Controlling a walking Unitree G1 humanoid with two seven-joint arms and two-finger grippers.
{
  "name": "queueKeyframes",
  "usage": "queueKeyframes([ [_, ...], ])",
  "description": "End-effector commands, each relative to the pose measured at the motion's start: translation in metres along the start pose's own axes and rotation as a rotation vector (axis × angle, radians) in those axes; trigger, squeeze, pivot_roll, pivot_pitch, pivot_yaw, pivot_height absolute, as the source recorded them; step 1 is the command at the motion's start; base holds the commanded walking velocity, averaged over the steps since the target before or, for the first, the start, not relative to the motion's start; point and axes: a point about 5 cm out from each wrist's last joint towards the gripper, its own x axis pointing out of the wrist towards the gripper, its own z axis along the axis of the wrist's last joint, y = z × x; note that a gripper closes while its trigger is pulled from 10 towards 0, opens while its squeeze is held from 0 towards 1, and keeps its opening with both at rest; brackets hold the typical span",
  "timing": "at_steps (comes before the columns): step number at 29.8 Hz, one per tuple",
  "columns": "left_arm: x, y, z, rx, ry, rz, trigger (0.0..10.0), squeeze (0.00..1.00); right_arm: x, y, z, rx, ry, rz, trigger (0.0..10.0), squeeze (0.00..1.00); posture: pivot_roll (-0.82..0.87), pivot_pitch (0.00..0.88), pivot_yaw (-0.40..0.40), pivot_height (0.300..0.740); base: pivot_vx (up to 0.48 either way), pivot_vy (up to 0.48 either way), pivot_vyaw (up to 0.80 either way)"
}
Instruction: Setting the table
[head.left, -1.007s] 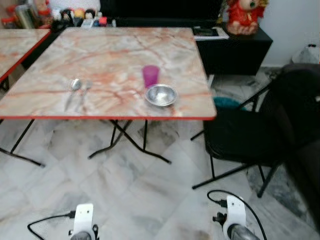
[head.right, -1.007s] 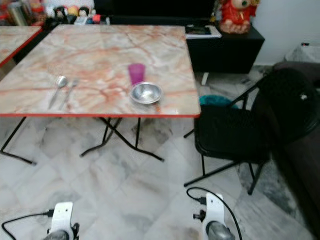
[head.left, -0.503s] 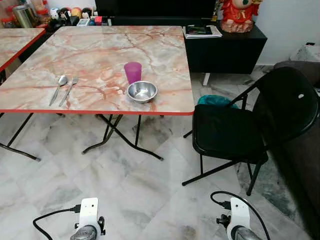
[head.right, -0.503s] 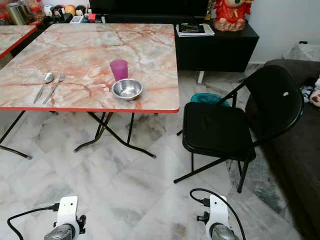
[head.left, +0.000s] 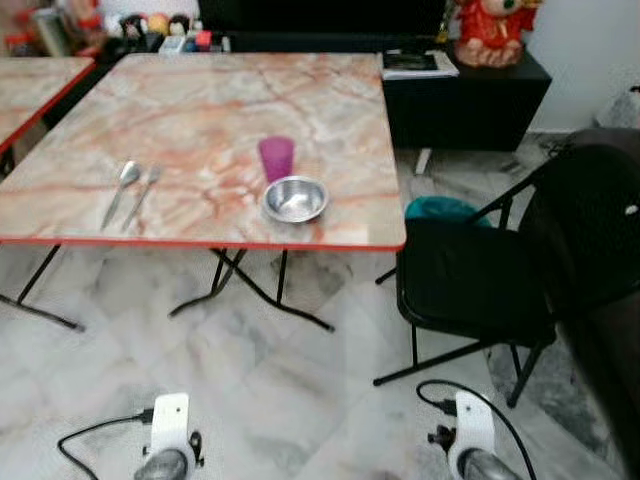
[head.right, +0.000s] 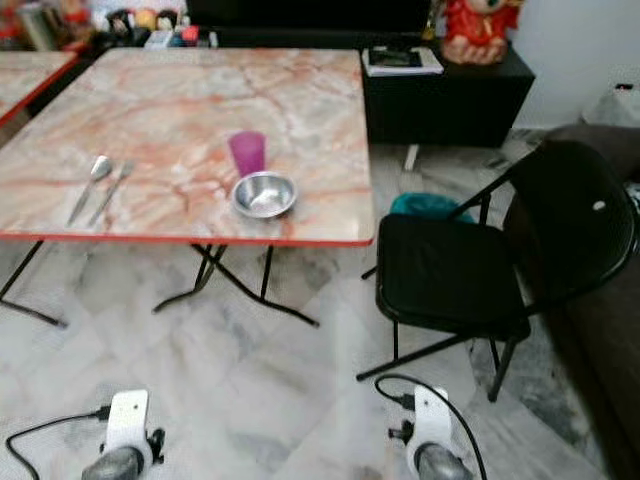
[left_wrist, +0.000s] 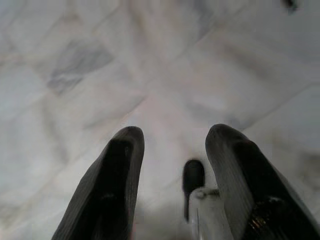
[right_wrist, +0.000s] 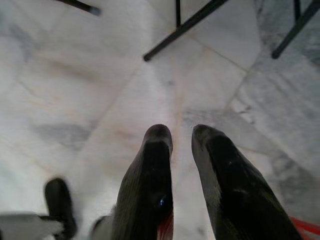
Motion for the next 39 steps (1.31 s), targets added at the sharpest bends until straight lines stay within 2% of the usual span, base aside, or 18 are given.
queueKeyframes([
  [1, -0.0018, 0.0107, -0.0101, -0.005, 0.034, 0.028, 10.0, 0.0, 0.0013, 0.0078, 0.0052, 0.005, -0.015, 0.017, 10.0, 0.0, 0.02, 0.095, -0.021, 0.736, 0.36, 0.0, 0.0],
  [15, -0.0017, 0.0088, -0.0097, 0.008, 0.033, 0.02, 10.0, 0.0, 0.0014, 0.0081, 0.0057, 0.003, -0.016, 0.019, 10.0, 0.0, 0.02, 0.094, -0.021, 0.736, 0.363, 0.0, 0.0],
  [25, -0.0015, 0.0084, -0.0075, 0.02, 0.018, 0.021, 10.0, 0.0, 0.0014, 0.0086, 0.0057, 0.001, -0.016, 0.021, 10.0, 0.0, 0.02, 0.097, -0.021, 0.736, 0.0, 0.0, 0.0],
  [39, -0.0033, 0.0176, -0.0024, 0.022, -0.068, 0.057, 10.0, 0.0, 0.0014, 0.0089, 0.0052, 0.006, -0.015, 0.019, 10.0, 0.0, 0.02, 0.097, -0.014, 0.736, 0.0, 0.0, 0.0],
])
